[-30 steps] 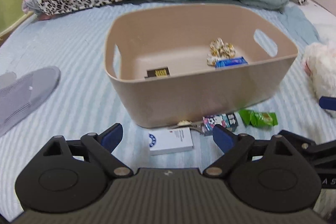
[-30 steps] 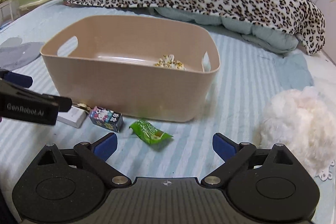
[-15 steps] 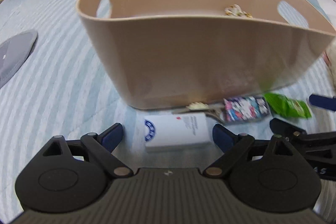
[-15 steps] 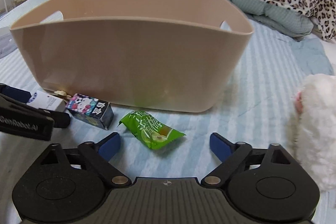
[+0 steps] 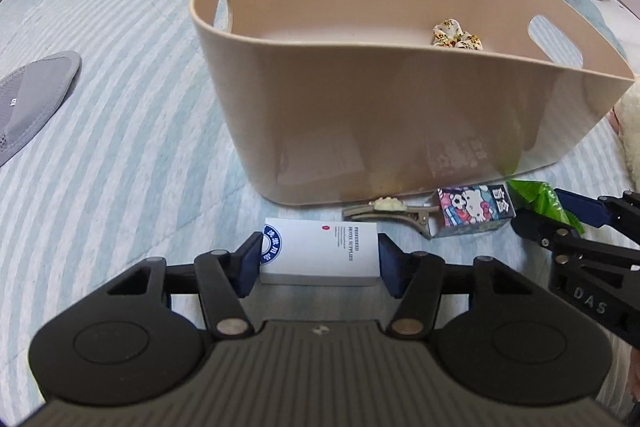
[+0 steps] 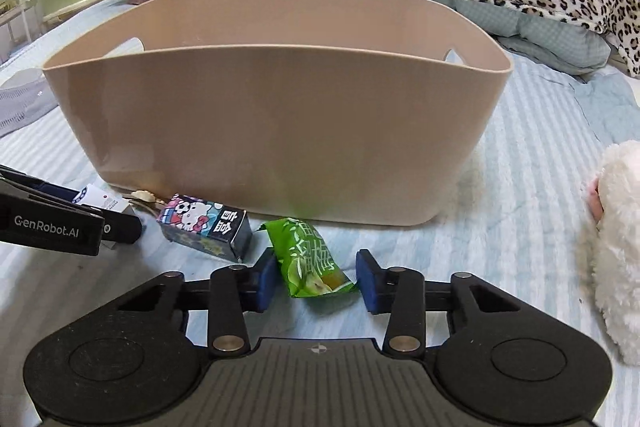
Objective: Organize objects
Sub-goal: 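Grasp the white medicine box with left tool while right tool grasps green snack, then lift both items into the basket and open both tools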
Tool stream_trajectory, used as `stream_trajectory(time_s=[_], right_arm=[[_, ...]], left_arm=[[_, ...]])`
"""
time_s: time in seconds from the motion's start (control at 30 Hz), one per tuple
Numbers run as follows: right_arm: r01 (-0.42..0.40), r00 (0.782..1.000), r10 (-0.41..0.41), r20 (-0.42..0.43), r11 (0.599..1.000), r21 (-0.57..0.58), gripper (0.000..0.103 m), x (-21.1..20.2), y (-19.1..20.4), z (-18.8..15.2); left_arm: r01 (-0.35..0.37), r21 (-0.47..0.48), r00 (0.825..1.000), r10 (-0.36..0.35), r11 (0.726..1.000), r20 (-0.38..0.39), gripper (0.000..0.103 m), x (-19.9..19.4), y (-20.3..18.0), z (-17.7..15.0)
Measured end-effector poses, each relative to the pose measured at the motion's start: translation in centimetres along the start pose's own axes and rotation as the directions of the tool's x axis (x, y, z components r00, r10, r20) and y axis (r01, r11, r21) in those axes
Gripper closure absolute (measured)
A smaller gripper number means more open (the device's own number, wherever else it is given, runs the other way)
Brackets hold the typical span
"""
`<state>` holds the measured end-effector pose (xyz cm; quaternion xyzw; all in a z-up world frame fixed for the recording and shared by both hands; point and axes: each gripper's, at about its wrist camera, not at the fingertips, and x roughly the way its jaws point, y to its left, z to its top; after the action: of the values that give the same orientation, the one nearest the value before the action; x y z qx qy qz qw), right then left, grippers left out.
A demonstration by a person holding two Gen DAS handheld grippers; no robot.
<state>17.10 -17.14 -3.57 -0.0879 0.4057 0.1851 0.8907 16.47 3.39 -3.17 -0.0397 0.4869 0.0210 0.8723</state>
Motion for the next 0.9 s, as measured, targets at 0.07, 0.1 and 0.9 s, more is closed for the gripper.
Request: stream_trajectory(time_s=[0.07,0.1,0.9], right_arm=[[0.002,1.000,-0.002,-0.003,1.000,0.007,0.083,-0.3,-0.2,-0.3],[0.002,1.000,-0.002,0.000,1.000,0.013,0.084,-0.5,-0.4,-0.3],[0.012,0.956,-0.014,0.294,1.000,0.010,0.086,-12.0,-1.2,5.1]], left_arm=[[0.002,0.001,1.000,-0.002,1.000,0.004,0.043,-0.7,0.0,0.0],[0.005,0.005,1.000,-0.005,1.000,0.009,0.043,-1.1,0.0,-0.1],[-0.019,0.085,0.943,-0.011,0.996,0.334,0.043,-12.3,-2.3,4.0]])
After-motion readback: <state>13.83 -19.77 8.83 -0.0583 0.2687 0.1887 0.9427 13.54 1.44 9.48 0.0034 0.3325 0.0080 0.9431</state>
